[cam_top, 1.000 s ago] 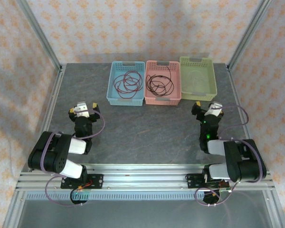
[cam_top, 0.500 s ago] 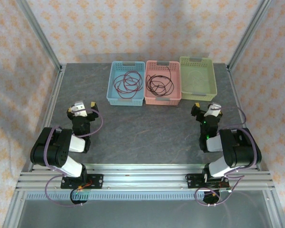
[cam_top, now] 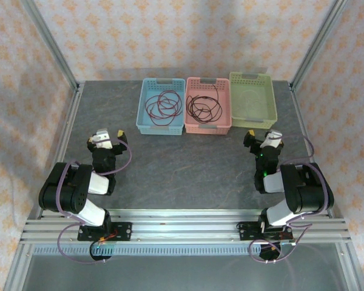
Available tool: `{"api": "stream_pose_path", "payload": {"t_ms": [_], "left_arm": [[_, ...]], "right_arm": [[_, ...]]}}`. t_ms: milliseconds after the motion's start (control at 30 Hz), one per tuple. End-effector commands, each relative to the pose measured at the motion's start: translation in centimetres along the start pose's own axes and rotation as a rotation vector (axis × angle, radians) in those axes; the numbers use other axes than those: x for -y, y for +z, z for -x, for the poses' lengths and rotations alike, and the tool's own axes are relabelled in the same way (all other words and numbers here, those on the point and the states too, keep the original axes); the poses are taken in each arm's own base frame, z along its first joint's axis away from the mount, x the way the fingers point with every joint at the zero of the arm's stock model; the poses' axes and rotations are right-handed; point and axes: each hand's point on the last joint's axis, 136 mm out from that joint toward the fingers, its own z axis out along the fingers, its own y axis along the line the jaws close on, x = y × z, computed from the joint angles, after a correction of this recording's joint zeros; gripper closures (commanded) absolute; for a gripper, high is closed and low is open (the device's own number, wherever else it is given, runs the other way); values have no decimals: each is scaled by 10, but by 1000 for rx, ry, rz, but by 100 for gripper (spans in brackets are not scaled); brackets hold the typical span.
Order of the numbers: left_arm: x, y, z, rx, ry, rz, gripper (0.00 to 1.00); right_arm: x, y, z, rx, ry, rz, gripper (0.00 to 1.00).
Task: Untangle the cables
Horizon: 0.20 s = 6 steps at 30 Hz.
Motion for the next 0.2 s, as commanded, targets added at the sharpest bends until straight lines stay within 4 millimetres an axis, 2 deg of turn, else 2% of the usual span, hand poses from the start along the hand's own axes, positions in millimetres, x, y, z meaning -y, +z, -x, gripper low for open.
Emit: {"api": "stream_pose_path", "payload": {"t_ms": [0,167], "left_arm": [[7,4,8,20,1,-27,0],[6,4,8,23,-1,-27,0]], "right_arm": [[0,4,8,23,-5,-1,0],[0,4,8,23,-5,-1,0]]}}
